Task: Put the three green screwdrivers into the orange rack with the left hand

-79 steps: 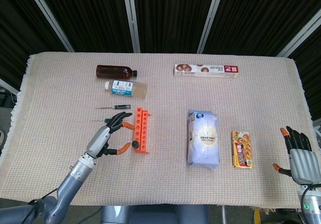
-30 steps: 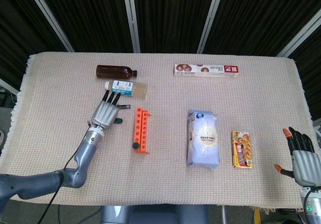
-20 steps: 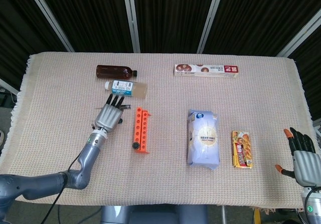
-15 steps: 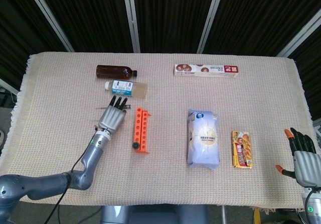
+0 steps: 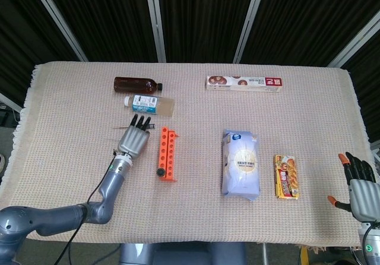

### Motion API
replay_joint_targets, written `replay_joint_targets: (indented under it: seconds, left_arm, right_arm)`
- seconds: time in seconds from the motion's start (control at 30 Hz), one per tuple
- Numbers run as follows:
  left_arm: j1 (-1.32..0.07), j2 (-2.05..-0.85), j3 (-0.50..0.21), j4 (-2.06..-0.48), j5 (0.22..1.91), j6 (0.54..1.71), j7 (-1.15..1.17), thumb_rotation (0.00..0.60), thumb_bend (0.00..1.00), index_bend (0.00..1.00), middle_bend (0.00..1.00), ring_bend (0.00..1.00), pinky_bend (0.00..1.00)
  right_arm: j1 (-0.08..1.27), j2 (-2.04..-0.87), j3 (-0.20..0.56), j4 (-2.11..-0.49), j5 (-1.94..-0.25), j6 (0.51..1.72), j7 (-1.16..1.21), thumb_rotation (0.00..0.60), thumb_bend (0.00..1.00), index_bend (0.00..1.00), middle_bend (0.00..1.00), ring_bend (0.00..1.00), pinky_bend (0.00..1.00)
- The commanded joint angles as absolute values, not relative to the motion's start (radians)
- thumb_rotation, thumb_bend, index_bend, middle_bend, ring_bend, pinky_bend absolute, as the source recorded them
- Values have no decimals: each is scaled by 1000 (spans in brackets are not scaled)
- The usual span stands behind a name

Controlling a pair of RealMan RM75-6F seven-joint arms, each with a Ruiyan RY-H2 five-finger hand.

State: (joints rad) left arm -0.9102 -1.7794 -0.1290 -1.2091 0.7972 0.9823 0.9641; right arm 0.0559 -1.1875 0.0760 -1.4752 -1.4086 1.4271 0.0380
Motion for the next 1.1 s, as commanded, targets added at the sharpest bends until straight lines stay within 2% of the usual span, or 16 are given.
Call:
replay_joint_targets:
  seconds: [0.03,0.33,0.57,0.87,1.1]
  left_arm:
    - [-910,-1777,-128,-1212,793,983,967,600,328,456,0,0,0]
    - [-903,-1767,-126,-1221,790,988,960,600,342,502,0,0,0]
    - [-876,-1734,-141,-1273,808,980,857,600,472,623,55,0,0]
    - [-808,-1569,-168,-1495,916,1030,665,600,514,662,87,0,0]
    - [-724,-1435,-224,-1675,1029,1094,395,600,531,669,102,0,0]
  right_arm:
    - [56,-1187,76,-1475,-1409,1427,39,600,0,0,0,0,0]
    - [56,-1189,77,-1473,-1409,1424,40,600,0,0,0,0,0]
    - [55,-1187,77,-1475,-1411,1428,40,600,0,0,0,0,0]
    - [56,-1188,75,-1478,-1425,1433,38,600,0,0,0,0,0]
    - [55,-1190,74,-1475,-1429,1438,41,600,0,0,0,0,0]
